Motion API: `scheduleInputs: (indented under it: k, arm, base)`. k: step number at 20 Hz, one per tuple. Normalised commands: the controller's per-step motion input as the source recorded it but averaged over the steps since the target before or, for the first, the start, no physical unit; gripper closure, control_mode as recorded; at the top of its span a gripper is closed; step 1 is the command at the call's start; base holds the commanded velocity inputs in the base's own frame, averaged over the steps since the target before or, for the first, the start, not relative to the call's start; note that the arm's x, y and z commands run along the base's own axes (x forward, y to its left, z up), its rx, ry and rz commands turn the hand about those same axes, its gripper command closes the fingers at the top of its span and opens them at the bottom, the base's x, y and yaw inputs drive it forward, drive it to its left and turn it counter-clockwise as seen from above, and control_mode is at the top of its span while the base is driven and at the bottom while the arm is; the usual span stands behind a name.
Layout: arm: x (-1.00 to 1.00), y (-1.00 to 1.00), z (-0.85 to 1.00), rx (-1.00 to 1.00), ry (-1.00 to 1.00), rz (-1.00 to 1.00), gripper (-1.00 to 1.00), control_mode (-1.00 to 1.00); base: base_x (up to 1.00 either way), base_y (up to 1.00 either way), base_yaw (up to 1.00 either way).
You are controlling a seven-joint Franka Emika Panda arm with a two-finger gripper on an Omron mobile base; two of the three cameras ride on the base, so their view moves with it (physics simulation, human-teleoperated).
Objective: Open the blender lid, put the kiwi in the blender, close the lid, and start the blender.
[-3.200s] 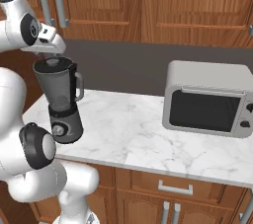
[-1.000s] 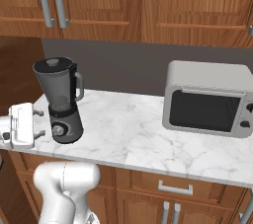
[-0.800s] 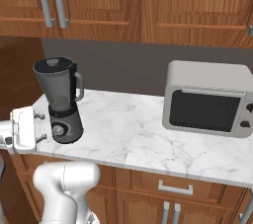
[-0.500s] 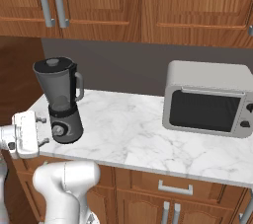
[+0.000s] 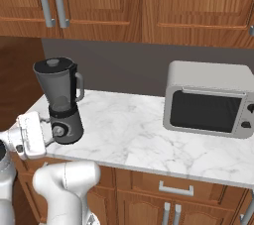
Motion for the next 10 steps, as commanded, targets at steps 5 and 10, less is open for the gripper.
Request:
scheduleInputs:
  k: [5,10]
  arm:
    - [0.22,0.0,-0.14,0.0,-0.05,0.03,-1.0,-1.0]
    - [0.23,0.0,-0.19,0.0,-0.02,0.03,-1.0,-1.0]
  base:
    - [0.0,0.0,0.0]
    - [0.0,0.0,0.0]
